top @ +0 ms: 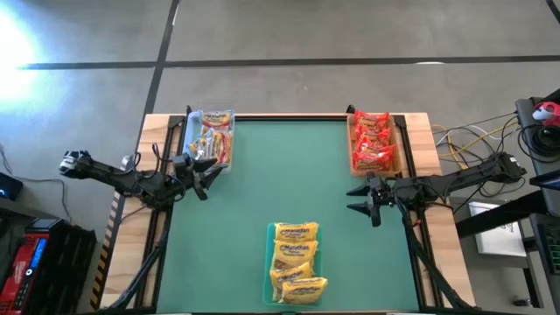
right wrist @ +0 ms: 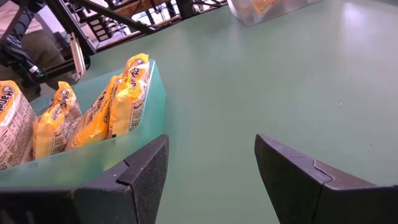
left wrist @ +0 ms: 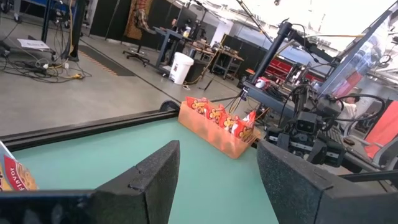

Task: Sort Maruchan noodles
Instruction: Return to Home Position

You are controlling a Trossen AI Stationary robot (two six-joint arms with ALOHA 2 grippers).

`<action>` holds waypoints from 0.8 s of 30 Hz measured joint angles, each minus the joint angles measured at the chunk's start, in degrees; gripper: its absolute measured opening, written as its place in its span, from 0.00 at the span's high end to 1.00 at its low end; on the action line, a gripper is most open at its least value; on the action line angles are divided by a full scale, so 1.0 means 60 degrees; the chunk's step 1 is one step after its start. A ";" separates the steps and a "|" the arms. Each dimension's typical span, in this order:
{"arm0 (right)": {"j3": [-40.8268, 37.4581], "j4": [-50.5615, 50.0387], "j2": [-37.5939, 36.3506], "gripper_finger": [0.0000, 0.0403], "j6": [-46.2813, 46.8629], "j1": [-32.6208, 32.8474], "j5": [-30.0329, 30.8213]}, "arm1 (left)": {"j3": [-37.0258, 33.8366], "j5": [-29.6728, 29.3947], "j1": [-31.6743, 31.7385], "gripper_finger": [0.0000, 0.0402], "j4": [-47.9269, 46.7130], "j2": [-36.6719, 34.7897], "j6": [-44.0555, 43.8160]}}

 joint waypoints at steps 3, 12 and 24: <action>0.0000 -0.0001 -0.0003 0.44 0.0000 -0.0001 0.0000 | 0.0000 0.0000 0.0000 0.50 0.0004 0.0075 0.0000; 0.0000 -0.0002 0.0000 0.44 0.0000 -0.0002 0.0000 | 0.0000 0.0002 0.0000 0.50 0.0001 0.0337 0.0000; 0.0000 -0.0002 -0.0001 0.44 0.0000 -0.0001 0.0001 | 0.0000 0.0004 0.0000 0.50 0.0000 0.0757 0.0000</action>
